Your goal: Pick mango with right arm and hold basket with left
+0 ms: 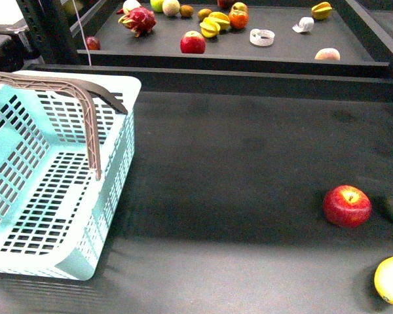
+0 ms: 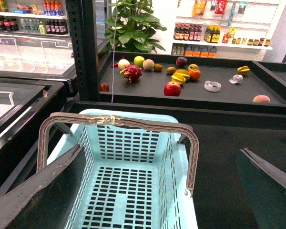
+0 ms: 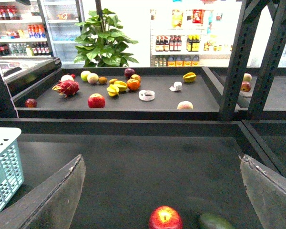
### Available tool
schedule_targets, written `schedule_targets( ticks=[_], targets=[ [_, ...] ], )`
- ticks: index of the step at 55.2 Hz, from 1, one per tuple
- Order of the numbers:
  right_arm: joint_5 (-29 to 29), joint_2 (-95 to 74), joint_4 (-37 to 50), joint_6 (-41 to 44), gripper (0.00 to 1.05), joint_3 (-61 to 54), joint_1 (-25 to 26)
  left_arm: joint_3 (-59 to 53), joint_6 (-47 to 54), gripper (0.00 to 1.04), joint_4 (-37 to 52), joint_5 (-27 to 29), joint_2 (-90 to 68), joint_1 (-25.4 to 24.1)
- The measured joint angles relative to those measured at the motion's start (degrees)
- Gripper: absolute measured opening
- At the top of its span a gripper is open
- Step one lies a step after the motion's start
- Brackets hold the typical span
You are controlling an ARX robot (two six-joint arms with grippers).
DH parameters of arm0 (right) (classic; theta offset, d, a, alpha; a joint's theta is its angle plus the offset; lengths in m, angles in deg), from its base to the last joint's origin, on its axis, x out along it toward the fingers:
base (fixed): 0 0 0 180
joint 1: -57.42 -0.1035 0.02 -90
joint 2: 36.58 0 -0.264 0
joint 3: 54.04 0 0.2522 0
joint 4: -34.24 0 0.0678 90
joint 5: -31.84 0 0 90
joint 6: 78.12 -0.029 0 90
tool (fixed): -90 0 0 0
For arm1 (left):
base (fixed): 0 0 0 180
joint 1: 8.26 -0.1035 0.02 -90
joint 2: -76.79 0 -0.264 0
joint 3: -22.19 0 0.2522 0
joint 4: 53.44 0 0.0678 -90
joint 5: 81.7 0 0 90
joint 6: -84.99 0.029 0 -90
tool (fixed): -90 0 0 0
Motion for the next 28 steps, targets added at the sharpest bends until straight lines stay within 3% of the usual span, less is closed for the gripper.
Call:
schedule_targets(
  ticks=[28],
  targets=[
    [0.0, 0.0, 0.0, 0.0, 0.97, 0.0, 0.0, 0.0, 0.0, 0.99, 0.0, 0.0, 0.0, 0.0]
  ],
)
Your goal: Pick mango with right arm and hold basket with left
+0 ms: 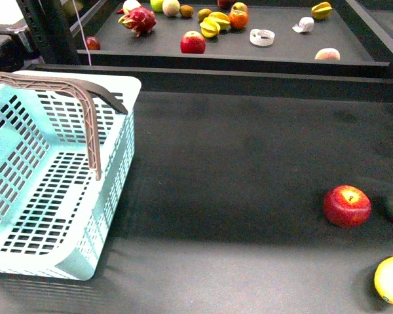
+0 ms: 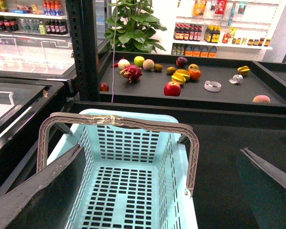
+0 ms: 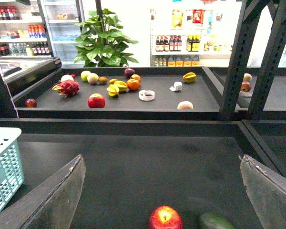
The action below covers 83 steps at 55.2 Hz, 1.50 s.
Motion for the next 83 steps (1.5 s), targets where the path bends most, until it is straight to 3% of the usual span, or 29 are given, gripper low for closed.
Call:
schedule_targets(
  ticks=[16, 17, 20, 23, 27, 30, 36, 45, 55, 65, 83],
  targets=[
    [0.0, 0.0, 0.0, 0.0, 0.97, 0.0, 0.0, 0.0, 0.0, 0.99, 0.0, 0.0, 0.0, 0.0],
    [0.0, 0.0, 0.0, 0.0, 0.97, 0.0, 0.0, 0.0, -0.3, 0.99, 0.3, 1.6, -0.2, 0.6],
    [0.0, 0.0, 0.0, 0.0, 0.97, 0.0, 0.0, 0.0, -2.9, 0.99, 5.5, 16.2, -3.5, 5.4],
    [0.0, 0.0, 0.0, 0.0, 0.97, 0.0, 0.0, 0.0, -5.0, 0.99, 10.0, 27.2, -8.6, 9.8],
    [0.0, 0.0, 0.0, 0.0, 0.97, 0.0, 0.0, 0.0, -7.2, 0.99, 14.6, 34.2, -15.9, 11.9],
    [0.0, 0.0, 0.0, 0.0, 0.97, 0.0, 0.0, 0.0, -8.6, 0.99, 19.5, 35.9, -22.7, 12.5],
    [0.0, 0.0, 0.0, 0.0, 0.97, 0.0, 0.0, 0.8, -13.0, 0.99, 31.2, 33.4, -40.7, 12.1],
    [0.0, 0.0, 0.0, 0.0, 0.97, 0.0, 0.0, 7.1, -19.1, 0.99, 41.3, 27.8, -62.6, 10.7],
    [0.0, 0.0, 0.0, 0.0, 0.97, 0.0, 0.0, 15.6, -28.2, 0.99, 43.6, 18.8, -79.3, 8.5],
    [0.0, 0.0, 0.0, 0.0, 0.97, 0.0, 0.0, 22.8, -34.7, 0.99, 45.0, 13.4, -89.2, 6.4],
    [0.0, 0.0, 0.0, 0.0, 0.97, 0.0, 0.0, 32.6, -43.8, 0.99, 46.5, 7.9, -100.0, 6.4]
  ],
)
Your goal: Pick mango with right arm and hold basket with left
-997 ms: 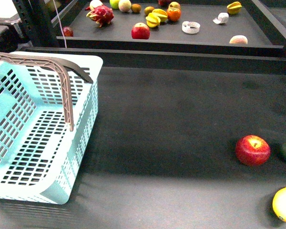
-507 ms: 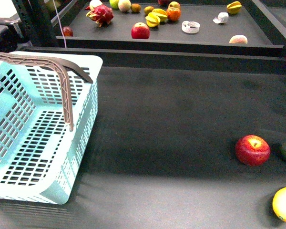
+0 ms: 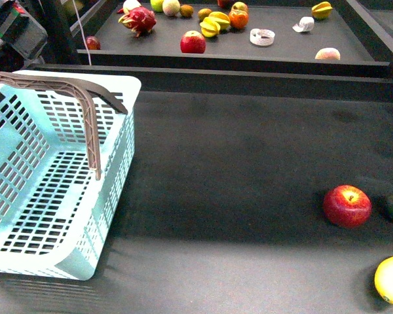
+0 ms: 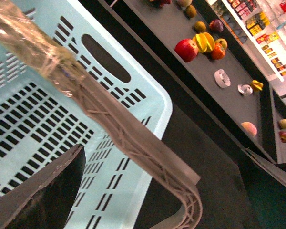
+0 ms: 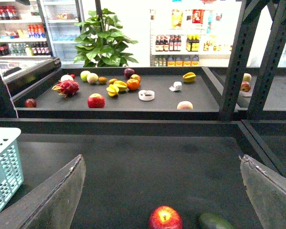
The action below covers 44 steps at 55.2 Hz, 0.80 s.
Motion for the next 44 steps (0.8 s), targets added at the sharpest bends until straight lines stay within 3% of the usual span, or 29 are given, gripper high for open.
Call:
schedule_targets(
  ticks=[27, 44],
  targets=[
    [0.0, 0.0, 0.0, 0.0, 0.97, 0.0, 0.0, 10.4, -2.3, 0.99, 1.9, -0.6, -14.4, -3.4],
    [0.0, 0.0, 0.0, 0.0, 0.97, 0.0, 0.0, 13.6, -3.6, 0.44, -2.6, -1.0, -15.5, -3.4]
  ],
)
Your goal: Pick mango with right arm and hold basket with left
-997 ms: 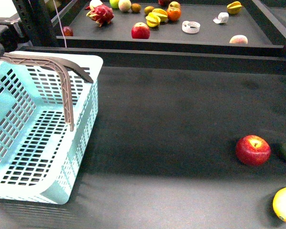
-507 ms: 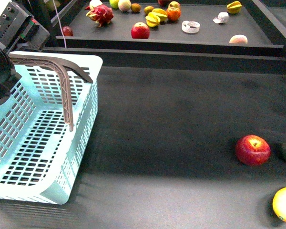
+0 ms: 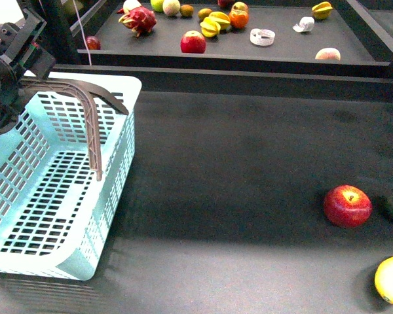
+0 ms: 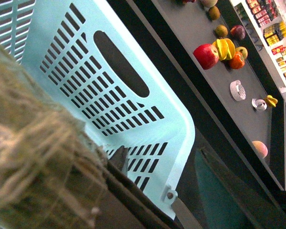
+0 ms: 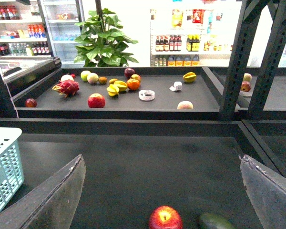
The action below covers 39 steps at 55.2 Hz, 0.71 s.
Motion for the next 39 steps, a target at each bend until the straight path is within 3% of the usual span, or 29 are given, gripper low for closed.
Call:
schedule_targets(
  ticks=[15, 39],
  targets=[
    [0.0, 0.0, 0.0, 0.0, 0.97, 0.0, 0.0, -1.6, 0.0, 0.1, -1.9, -4.4, 2.5, 0.9],
    [0.0, 0.0, 0.0, 0.0, 0.97, 0.0, 0.0, -16.7, 20.7, 0.09, 3.1, -14.6, 19.8, 4.7]
  ],
)
